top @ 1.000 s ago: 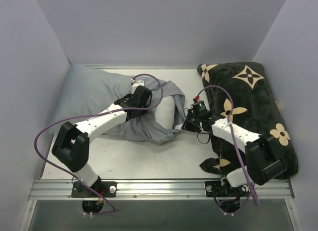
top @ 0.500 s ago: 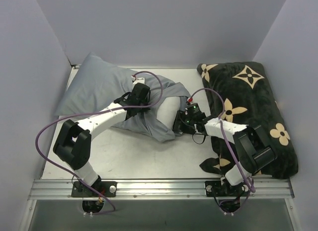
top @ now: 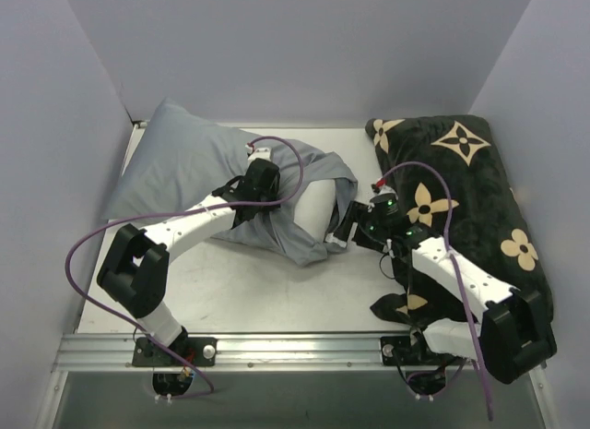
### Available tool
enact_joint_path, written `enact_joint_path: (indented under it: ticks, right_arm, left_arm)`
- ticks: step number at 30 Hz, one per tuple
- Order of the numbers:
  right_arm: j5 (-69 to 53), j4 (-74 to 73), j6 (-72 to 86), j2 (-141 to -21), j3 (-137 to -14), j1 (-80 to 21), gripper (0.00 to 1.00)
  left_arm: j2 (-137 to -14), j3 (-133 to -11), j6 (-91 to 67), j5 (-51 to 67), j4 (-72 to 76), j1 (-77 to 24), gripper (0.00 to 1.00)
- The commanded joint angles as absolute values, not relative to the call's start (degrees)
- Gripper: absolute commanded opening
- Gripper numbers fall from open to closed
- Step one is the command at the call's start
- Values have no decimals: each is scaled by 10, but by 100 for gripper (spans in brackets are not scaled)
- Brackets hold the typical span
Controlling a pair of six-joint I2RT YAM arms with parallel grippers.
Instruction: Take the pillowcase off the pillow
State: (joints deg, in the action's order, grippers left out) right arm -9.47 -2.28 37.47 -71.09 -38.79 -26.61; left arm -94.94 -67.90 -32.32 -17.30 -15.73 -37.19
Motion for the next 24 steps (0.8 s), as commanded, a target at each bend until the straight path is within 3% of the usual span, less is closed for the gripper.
enact_joint_path:
  ticks: [1,6,11,21,24]
  right_arm:
    - [-71,-88,377,-637,-386,-252,69]
    - [-90,-58,380,-604,-404,-254,76]
    - [-166,68,412,-671,-417,-261,85]
    - [-192,268,487,-807,-378,-274,93]
    - [-196,366,517,-844,-343,-282,100]
  left_arm:
    - [-957,-668,-319,-130,-179,-385,0]
    - [-957,-671,-317,-128,-181,-385,0]
    - [-955,-671,-315,-134,-184,-385,0]
    - [-954,-664,-317,-131,-181,-387,0]
    - [-953,-663,-317,-130,-181,-387,0]
